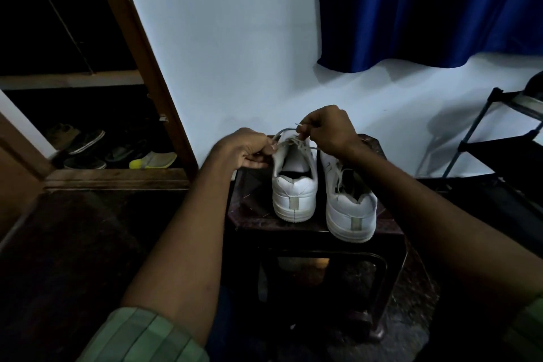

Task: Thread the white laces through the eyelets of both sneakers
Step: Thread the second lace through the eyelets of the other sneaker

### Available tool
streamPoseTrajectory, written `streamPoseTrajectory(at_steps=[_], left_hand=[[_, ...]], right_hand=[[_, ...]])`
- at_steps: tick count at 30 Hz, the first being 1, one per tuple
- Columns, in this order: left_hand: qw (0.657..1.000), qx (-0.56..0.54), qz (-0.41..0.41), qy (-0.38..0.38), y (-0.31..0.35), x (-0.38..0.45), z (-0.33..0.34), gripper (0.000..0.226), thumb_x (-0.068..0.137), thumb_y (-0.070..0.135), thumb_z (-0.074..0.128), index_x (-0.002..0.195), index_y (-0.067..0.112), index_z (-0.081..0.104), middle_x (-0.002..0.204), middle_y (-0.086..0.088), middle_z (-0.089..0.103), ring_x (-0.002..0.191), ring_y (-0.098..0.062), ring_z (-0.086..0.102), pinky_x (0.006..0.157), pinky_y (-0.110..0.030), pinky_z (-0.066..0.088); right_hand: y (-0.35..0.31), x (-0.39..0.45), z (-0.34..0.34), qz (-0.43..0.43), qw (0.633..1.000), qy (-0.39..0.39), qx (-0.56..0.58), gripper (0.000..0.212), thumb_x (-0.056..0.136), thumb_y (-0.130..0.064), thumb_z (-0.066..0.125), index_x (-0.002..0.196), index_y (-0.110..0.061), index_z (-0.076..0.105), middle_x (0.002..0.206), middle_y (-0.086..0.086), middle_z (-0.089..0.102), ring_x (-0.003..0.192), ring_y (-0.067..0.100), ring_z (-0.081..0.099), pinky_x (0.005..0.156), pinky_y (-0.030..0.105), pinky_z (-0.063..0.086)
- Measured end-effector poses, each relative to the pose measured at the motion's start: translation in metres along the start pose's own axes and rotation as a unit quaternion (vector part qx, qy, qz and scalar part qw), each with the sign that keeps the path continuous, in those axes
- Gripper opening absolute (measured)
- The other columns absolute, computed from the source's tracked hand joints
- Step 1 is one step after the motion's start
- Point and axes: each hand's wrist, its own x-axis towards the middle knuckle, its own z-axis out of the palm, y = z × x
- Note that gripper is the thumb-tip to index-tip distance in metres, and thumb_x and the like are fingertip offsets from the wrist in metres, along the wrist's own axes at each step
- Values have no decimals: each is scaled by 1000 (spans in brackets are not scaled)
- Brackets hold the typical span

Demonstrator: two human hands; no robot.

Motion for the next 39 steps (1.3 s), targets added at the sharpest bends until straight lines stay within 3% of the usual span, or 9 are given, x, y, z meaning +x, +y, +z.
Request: streamPoseTrajectory(at_steps=[5, 11, 15, 19, 24, 28, 32, 36, 39], left_hand=[[1000, -4, -2, -9, 0, 2, -1, 15, 92, 1, 72, 97, 14, 76, 95, -4, 65, 86, -14, 57, 60, -24, 61], [1000, -16, 3, 0, -1, 4, -5, 26, 89, 4, 76, 115, 9, 76, 101, -3, 71, 76, -10, 63, 90, -34, 61], [1000, -24, 1, -8, 0, 2, -5, 22, 93, -2, 67, 106, 13, 75, 109, -4, 74, 82, -12, 68, 87, -32, 60], [1000, -20, 4, -14, 0, 1, -5, 28, 95, 0, 66, 118, 10, 75, 96, -2, 74, 79, -12, 71, 81, -28, 60], [1000, -22, 7, -7, 0, 0, -7, 22, 92, 4, 71, 111, 13, 78, 85, 2, 76, 74, -10, 74, 66, -23, 61], [998, -61, -2, -8, -2, -2, -7, 13, 97, 8, 64, 101, 16, 73, 82, 2, 78, 73, -12, 76, 79, -30, 62], [999, -43, 2, 4, -5, -5, 7, 15, 86, 2, 73, 94, 15, 74, 79, -1, 73, 63, -9, 70, 73, -26, 62], [996, -79, 6, 34, -4, -3, 14, 12, 83, 1, 76, 88, 11, 73, 75, -3, 70, 67, -12, 67, 82, -29, 62], [996, -81, 12, 40, -2, -2, 9, 16, 81, 2, 79, 96, 6, 75, 80, -5, 73, 66, -13, 70, 62, -24, 62]], right_hand=[[-7, -5, 1, -51, 996, 31, -64, 16, 84, -9, 77, 87, -23, 85, 88, -2, 79, 85, 12, 67, 65, 17, 42], [-16, -9, 7, -47, 993, -10, -111, 25, 76, -2, 71, 81, -23, 83, 81, 1, 78, 87, 23, 69, 73, 27, 49], [-21, -10, 11, -53, 987, -27, -150, 27, 76, -5, 69, 92, -21, 83, 92, 6, 78, 93, 28, 66, 72, 25, 42], [-24, -14, 16, -36, 988, -13, -149, 20, 72, -16, 71, 87, -23, 82, 87, 7, 76, 84, 29, 67, 72, 31, 56], [-25, -17, 22, -51, 984, -6, -168, 18, 72, -15, 65, 82, -16, 80, 81, 10, 72, 78, 32, 64, 68, 34, 56], [-23, -16, 22, -52, 985, -14, -162, 20, 75, -17, 70, 90, -22, 82, 89, 10, 75, 84, 32, 66, 70, 32, 54], [-23, -15, 25, -45, 985, -12, -167, 22, 75, -15, 71, 93, -23, 82, 92, 10, 74, 87, 34, 67, 70, 32, 53], [-21, -14, 26, -41, 983, -4, -179, 20, 75, -16, 71, 92, -22, 80, 91, 10, 73, 87, 34, 66, 67, 30, 48], [-20, -13, 25, -39, 985, -11, -170, 17, 76, -22, 73, 92, -24, 80, 93, 8, 73, 88, 33, 66, 68, 30, 45]])
